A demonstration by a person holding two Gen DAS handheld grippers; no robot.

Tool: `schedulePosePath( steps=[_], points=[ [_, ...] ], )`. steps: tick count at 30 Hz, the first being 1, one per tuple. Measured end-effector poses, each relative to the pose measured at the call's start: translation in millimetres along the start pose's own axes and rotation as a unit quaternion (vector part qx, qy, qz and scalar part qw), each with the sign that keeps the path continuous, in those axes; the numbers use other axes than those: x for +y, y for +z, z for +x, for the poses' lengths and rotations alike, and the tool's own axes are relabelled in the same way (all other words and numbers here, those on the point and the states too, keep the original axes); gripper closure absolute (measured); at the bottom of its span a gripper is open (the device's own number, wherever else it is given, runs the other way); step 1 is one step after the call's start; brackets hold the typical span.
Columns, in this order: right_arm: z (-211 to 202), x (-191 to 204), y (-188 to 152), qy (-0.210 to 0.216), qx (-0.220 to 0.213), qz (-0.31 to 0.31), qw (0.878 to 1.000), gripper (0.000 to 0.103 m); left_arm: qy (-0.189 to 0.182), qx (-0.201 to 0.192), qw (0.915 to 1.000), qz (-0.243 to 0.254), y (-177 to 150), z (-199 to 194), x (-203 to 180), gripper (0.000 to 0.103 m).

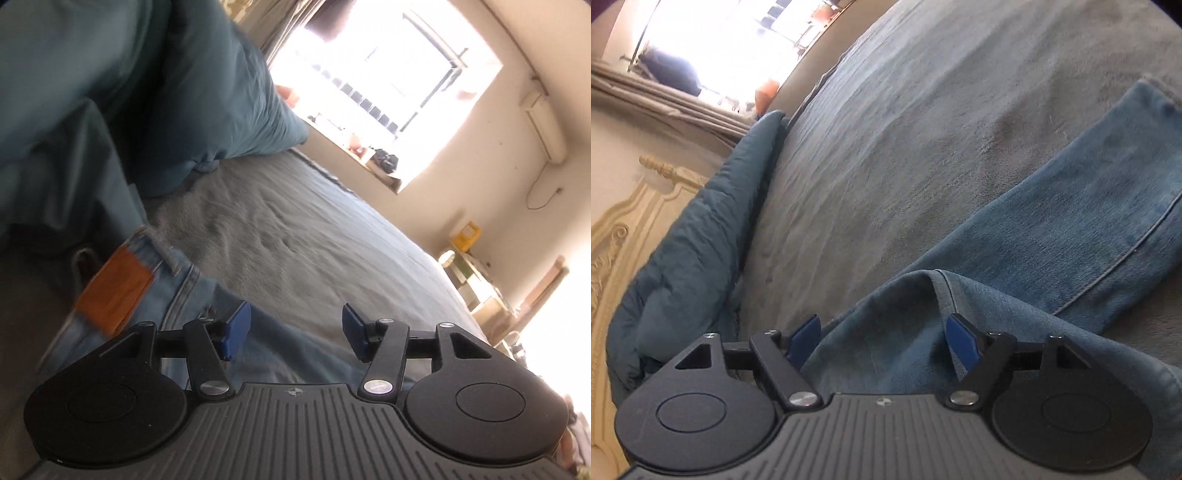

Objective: Fold clothes

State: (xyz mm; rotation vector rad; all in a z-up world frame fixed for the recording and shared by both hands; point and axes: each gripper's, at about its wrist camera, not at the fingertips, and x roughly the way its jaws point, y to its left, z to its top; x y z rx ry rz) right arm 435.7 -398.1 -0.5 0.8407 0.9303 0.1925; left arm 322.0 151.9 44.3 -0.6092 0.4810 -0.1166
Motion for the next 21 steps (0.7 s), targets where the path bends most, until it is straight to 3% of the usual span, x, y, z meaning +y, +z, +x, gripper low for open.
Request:
schedulePosePath(
  steps=[3,6,8,12,15,18,21],
  points=[
    [-20,6,-5,-0.017,-0.017,-0.003,1.0,0.025,0.031,0.005,0.9993,-0.023,-23,-31,15,0.045],
    [-35,22,-28,-0.007,-0.028,-0.019,0.999,0.025,0.051,0.009,0.9969,-0.06,-48,-46,37,0.045],
    [-29,34,-51,0.026,-0.01,-0.02,0.999,0.025,0.054,0.01,0.9941,-0.093,-64,-50,51,0.044],
    [-3,42,-115,0.093,0.068,0.002,0.993,0.025,0.056,0.005,0.9881,-0.143,-84,-37,68,0.044],
    [29,43,-144,0.1,0.107,0.018,0.989,0.025,0.062,-0.008,0.9835,-0.17,-93,-22,76,0.044],
    [63,36,-149,0.086,0.112,0.047,0.989,0.025,0.068,-0.037,0.9764,-0.202,-93,-3,88,0.044],
    [87,26,-143,0.105,0.085,0.093,0.986,0.026,0.069,-0.076,0.9676,-0.231,-88,9,97,0.044]
  ],
)
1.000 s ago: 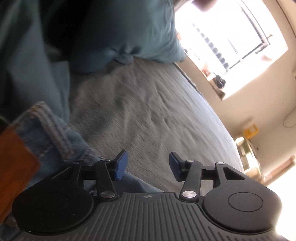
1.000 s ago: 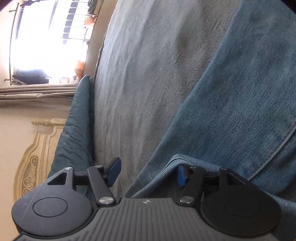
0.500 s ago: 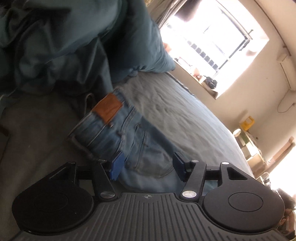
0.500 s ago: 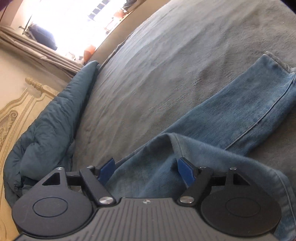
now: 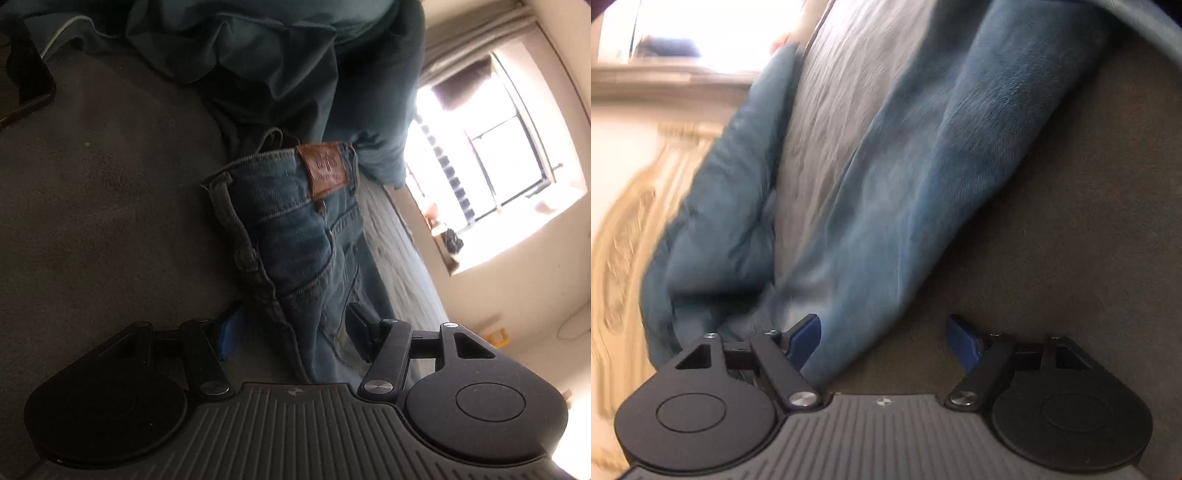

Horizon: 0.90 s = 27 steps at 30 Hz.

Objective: Fold clothes

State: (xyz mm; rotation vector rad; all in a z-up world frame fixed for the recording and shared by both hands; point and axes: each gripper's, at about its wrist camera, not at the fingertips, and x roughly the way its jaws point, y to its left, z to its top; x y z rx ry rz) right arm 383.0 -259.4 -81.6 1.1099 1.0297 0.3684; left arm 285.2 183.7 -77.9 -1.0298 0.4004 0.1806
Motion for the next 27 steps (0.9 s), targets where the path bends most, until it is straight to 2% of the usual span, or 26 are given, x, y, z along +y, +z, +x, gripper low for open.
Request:
schedulePosePath(
  steps=[3,6,9,12,14,15,20,27],
  points=[
    [10,-5,12,0.03,-0.044,0.02,0.998,0.028,0.007,-0.021,0.9997,-0.005,5,13,-1,0.044],
    [17,-14,17,0.057,-0.084,0.047,0.994,0.033,0.019,-0.034,0.9991,0.014,5,23,-7,0.046],
    [22,-15,18,0.069,-0.118,0.047,0.989,0.042,0.038,-0.051,0.9977,0.025,3,25,-9,0.061],
    [23,-15,16,0.055,-0.141,0.048,0.987,0.063,0.054,-0.053,0.9968,0.025,3,22,-11,0.071],
    [20,-12,18,0.041,-0.147,0.041,0.987,0.089,0.063,-0.051,0.9964,0.025,5,18,-17,0.074],
    [18,-11,19,0.035,-0.15,0.038,0.987,0.092,0.065,-0.05,0.9964,0.024,7,15,-20,0.076],
    [-9,9,8,0.017,-0.161,0.0,0.987,0.096,0.048,-0.05,0.9973,0.026,15,-13,-33,0.078],
    [-71,19,-35,0.028,-0.147,-0.03,0.988,0.096,0.02,-0.04,0.999,0.01,10,-98,-19,0.079]
  ],
)
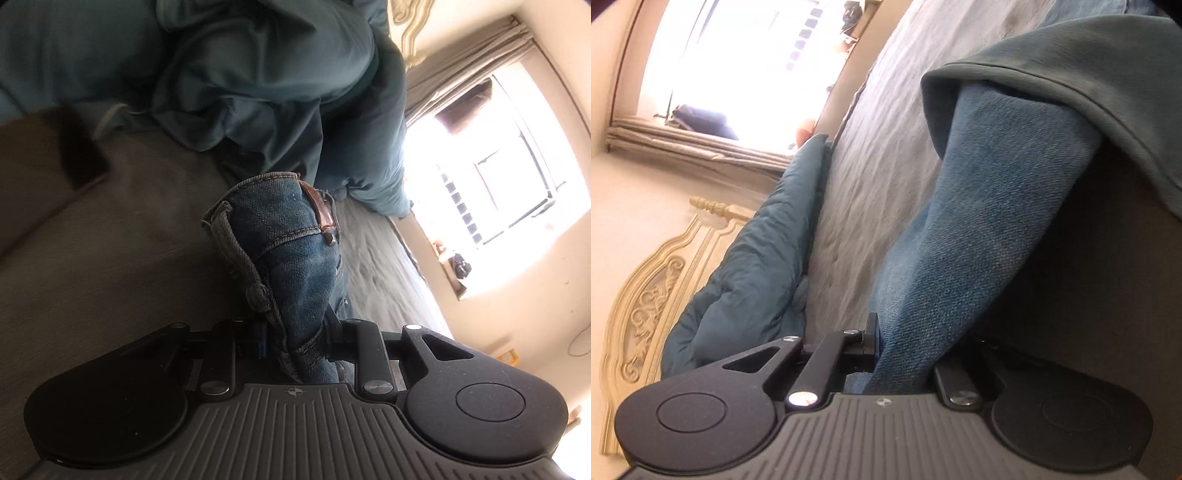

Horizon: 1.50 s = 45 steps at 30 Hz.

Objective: Fold clothes

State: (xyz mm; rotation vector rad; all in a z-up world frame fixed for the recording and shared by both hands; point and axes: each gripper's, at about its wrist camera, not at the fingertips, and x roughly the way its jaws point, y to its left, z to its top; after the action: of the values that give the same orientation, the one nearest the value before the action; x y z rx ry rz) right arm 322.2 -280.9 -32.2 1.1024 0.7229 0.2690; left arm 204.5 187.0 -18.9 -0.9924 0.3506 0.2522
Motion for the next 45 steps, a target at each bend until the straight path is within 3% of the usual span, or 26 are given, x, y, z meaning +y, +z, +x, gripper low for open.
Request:
schedulePosePath(
  steps=[7,11,12,14,15,16,17,18,20,22,24,27,30,33,37,38,39,43,45],
  points=[
    [-76,-17,-51,0.009,0.04,-0.002,0.999,0.096,-0.003,-0.008,0.9999,0.007,-24,-101,41,0.079],
    [-85,-36,-70,-0.015,0.068,-0.02,0.997,0.094,0.006,-0.014,0.9994,0.031,-48,-127,70,0.078],
    [-85,-43,-71,-0.031,0.08,-0.026,0.996,0.092,0.009,-0.012,0.9991,0.04,-53,-128,74,0.077],
    [-84,-55,-70,-0.074,0.115,-0.048,0.989,0.078,0.011,-0.009,0.9982,0.058,-62,-131,82,0.075],
    [-87,-56,-69,-0.077,0.124,-0.057,0.988,0.078,0.006,-0.012,0.9979,0.064,-63,-134,84,0.074],
    [-95,-51,-68,-0.081,0.129,-0.072,0.986,0.075,0.0,-0.015,0.9975,0.069,-63,-137,86,0.073],
    [-103,-46,-66,-0.086,0.133,-0.087,0.983,0.064,-0.004,-0.017,0.997,0.075,-62,-139,88,0.072],
    [-115,-34,-67,-0.105,0.136,-0.13,0.977,0.06,-0.006,-0.017,0.9966,0.081,-61,-141,90,0.069],
    [-138,-7,-73,-0.153,0.125,-0.23,0.953,0.05,-0.014,-0.012,0.996,0.087,-58,-143,93,0.066],
    [-155,27,-90,-0.188,0.118,-0.338,0.915,0.049,-0.02,-0.007,0.9965,0.081,-56,-146,97,0.059],
    [-159,62,-112,-0.176,0.105,-0.41,0.889,0.049,-0.02,-0.024,0.9965,0.077,-54,-151,99,0.053],
    [-137,111,-148,-0.08,0.115,-0.491,0.86,0.049,-0.031,-0.025,0.9979,0.051,-52,-154,103,0.052],
    [-81,151,-189,0.029,0.162,-0.546,0.821,0.05,-0.037,-0.016,0.9988,0.027,-47,-146,110,0.053],
    [-13,180,-236,0.089,0.204,-0.603,0.766,0.05,-0.031,-0.01,0.9991,0.027,-48,-142,115,0.062],
    [68,205,-284,0.153,0.223,-0.69,0.672,0.051,-0.03,-0.006,0.9987,0.041,-50,-140,119,0.064],
    [82,207,-296,0.153,0.227,-0.705,0.654,0.051,-0.031,-0.006,0.9986,0.043,-50,-140,119,0.064],
    [95,210,-305,0.149,0.241,-0.71,0.644,0.051,-0.032,-0.005,0.9984,0.046,-51,-140,120,0.064],
    [150,216,-327,0.13,0.314,-0.702,0.625,0.051,-0.042,-0.004,0.9976,0.055,-52,-139,126,0.064],
    [160,217,-333,0.129,0.326,-0.703,0.619,0.053,-0.049,-0.004,0.997,0.06,-53,-139,129,0.064]
  ],
)
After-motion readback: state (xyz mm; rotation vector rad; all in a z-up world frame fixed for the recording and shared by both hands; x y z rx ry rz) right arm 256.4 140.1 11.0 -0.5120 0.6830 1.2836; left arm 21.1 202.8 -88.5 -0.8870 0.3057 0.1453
